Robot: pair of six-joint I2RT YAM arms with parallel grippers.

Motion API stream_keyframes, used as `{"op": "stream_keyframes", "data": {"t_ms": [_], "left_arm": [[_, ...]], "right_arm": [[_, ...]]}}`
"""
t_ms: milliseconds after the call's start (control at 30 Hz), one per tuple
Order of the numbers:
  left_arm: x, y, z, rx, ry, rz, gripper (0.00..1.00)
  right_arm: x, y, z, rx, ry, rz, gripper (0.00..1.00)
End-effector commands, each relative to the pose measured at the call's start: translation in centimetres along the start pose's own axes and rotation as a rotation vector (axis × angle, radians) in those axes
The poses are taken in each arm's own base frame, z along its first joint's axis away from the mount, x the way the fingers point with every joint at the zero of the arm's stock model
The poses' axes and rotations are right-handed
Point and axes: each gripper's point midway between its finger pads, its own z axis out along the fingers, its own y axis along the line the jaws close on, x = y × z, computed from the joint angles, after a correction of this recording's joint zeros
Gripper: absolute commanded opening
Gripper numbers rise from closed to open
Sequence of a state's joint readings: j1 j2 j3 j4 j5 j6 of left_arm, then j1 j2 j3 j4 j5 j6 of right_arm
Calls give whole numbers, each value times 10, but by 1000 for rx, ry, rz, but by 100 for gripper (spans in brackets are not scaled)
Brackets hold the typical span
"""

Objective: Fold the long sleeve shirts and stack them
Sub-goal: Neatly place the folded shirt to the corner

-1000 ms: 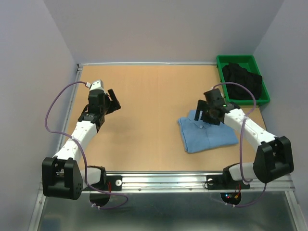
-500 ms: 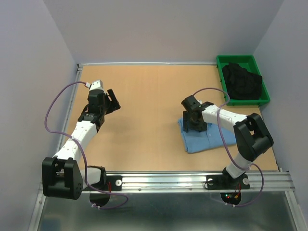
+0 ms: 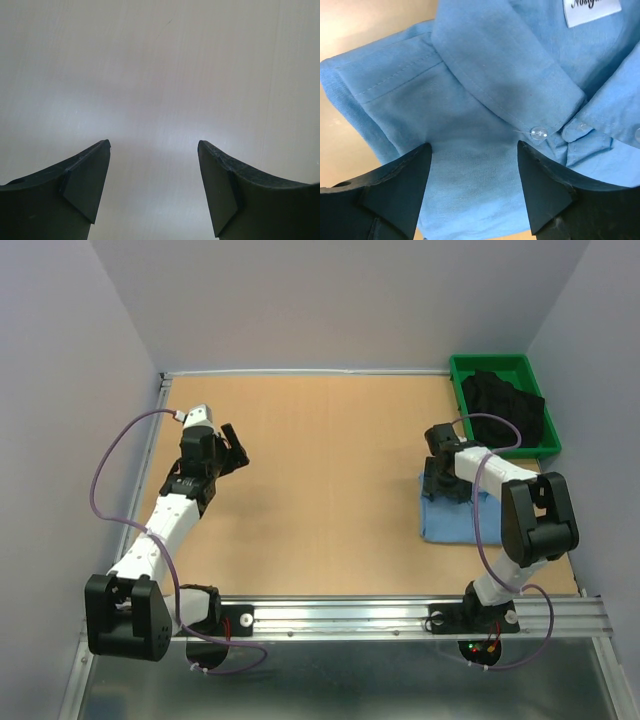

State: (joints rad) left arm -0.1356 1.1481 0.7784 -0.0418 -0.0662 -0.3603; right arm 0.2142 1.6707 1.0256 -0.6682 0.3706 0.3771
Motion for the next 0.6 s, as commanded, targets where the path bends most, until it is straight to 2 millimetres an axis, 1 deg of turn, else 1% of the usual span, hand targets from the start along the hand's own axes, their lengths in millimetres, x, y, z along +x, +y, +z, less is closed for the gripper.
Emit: {"op": "stream_keyframes", "data": {"t_ms": [0, 100, 200, 267, 367, 433, 500, 533, 567], "left_arm": [[-20, -3, -8, 17, -79, 3, 82], [-21, -4, -11, 21, -84, 0, 82], [-21, -6, -12, 29, -84, 0, 82], [-21, -7, -13, 35, -86, -2, 82], [-20, -8, -13, 42, -83, -5, 82], [-20, -8, -13, 44, -83, -5, 82], [-20, -9, -13, 49, -80, -6, 82], [-19, -9, -13, 49, -79, -7, 82], [-19, -10, -13, 52, -76, -5, 82]], "right_arm": [[-8, -28, 7, 87, -27, -131, 74], [-12, -51, 9, 194, -38, -167, 74], [-13, -75, 12, 276, -34, -120, 74], [-15, -91, 10, 339, -46, -95, 74], [-19, -107, 4, 391, -70, -31, 74], [-22, -106, 0, 375, -87, -17, 74], [-24, -94, -4, 287, -98, 16, 74], [-28, -89, -14, 238, -131, 55, 74], [-27, -76, -18, 149, -130, 65, 74]]}}
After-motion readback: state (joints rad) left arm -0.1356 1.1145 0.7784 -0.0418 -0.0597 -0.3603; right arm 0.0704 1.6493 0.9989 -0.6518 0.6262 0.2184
